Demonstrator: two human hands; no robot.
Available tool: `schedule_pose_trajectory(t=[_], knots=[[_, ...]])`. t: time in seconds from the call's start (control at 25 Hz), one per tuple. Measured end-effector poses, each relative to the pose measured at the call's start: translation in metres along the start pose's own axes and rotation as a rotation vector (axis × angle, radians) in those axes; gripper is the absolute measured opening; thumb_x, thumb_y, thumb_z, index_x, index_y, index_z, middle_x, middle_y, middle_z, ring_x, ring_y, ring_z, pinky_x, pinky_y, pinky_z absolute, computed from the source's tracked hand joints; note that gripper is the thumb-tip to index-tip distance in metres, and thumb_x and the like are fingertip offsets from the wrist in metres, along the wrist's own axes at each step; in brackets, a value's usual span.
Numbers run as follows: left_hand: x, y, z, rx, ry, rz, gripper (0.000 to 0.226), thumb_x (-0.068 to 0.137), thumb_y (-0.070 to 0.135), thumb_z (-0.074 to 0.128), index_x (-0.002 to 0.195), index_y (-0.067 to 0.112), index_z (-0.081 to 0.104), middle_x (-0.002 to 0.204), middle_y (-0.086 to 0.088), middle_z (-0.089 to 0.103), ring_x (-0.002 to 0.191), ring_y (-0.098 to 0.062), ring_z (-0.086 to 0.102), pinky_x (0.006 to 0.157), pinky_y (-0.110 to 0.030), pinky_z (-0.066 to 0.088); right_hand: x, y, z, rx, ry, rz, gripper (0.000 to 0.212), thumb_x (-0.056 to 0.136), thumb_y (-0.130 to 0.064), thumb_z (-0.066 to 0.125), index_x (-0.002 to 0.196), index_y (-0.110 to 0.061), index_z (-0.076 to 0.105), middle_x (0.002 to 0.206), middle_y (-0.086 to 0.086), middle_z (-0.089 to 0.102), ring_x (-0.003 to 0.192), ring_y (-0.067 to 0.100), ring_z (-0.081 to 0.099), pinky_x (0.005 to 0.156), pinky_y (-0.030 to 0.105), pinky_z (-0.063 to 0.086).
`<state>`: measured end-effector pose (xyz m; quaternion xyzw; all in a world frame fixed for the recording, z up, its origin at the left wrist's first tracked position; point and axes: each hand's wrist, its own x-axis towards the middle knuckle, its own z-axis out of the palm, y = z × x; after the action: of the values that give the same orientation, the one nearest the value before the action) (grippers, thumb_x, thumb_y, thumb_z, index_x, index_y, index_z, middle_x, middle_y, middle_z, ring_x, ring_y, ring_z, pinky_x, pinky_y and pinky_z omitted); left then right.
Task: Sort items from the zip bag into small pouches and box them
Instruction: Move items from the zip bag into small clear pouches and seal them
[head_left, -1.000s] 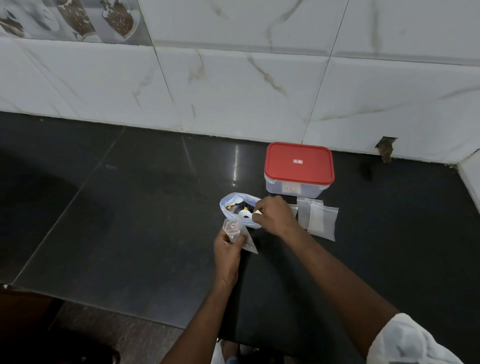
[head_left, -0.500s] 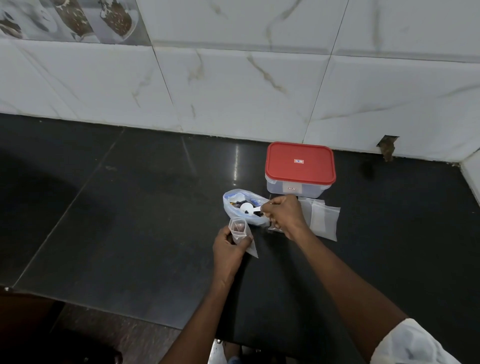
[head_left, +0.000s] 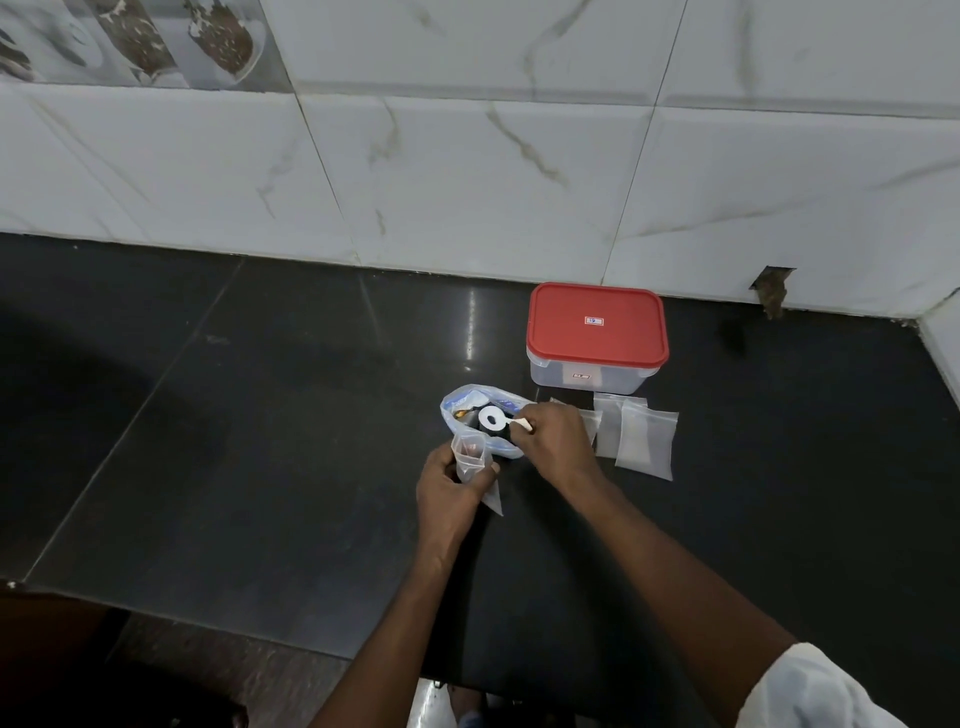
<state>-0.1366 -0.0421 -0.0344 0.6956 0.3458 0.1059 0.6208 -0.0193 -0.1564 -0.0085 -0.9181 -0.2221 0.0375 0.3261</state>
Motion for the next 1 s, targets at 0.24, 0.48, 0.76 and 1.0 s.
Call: schedule_pose_trajectory(t=[0.24,0.48,0.76,1.0], knots=[[-0.006,-0.007,-0.003,-0.123,-0.064,-0.034,0.009,0.088,0.012,0.074,0.095,0.016,0.076,0.091,-0.005,0.078,0.087,-0.022,0.074,0.079,-0.038,0.059,-0.018,-0.004,0.02,-0.451,-0.062,-0.306,0.018,0.067,-0.008,0.082,0.078,-0.007,0.068,0.075,0.01,0.064,0.049,0.022,0.06,0.041,0.027,0.044],[-0.002,-0.01,-0.008,-0.141,-0.14,-0.01,0.009,0.086,0.013,0.075,0.096,0.014,0.076,0.092,-0.01,0.078,0.084,-0.021,0.071,0.079,-0.043,0.057,-0.017,-0.007,0.028,-0.446,-0.078,-0.326,0.008,0.08,-0.007,0.07,0.087,-0.003,0.068,0.081,0.014,0.066,0.057,0.026,0.063,0.048,0.033,0.05],[-0.007,-0.008,-0.004,-0.171,-0.173,-0.008,0.014,0.083,0.015,0.075,0.097,0.014,0.075,0.097,-0.011,0.077,0.089,-0.026,0.071,0.084,-0.047,0.056,0.004,-0.011,0.008,0.296,-0.017,0.323,0.012,0.074,-0.009,0.068,0.065,-0.002,0.073,0.058,0.017,0.065,0.048,0.024,0.055,0.05,0.038,0.047],[-0.004,-0.008,-0.004,-0.105,-0.134,0.023,0.026,0.073,0.026,0.078,0.098,0.018,0.074,0.096,-0.004,0.077,0.089,-0.02,0.073,0.082,-0.039,0.058,0.004,-0.017,-0.003,0.79,0.059,0.703,0.009,0.081,0.001,0.067,0.074,0.006,0.068,0.052,0.01,0.056,0.035,0.011,0.043,0.036,0.021,0.034]])
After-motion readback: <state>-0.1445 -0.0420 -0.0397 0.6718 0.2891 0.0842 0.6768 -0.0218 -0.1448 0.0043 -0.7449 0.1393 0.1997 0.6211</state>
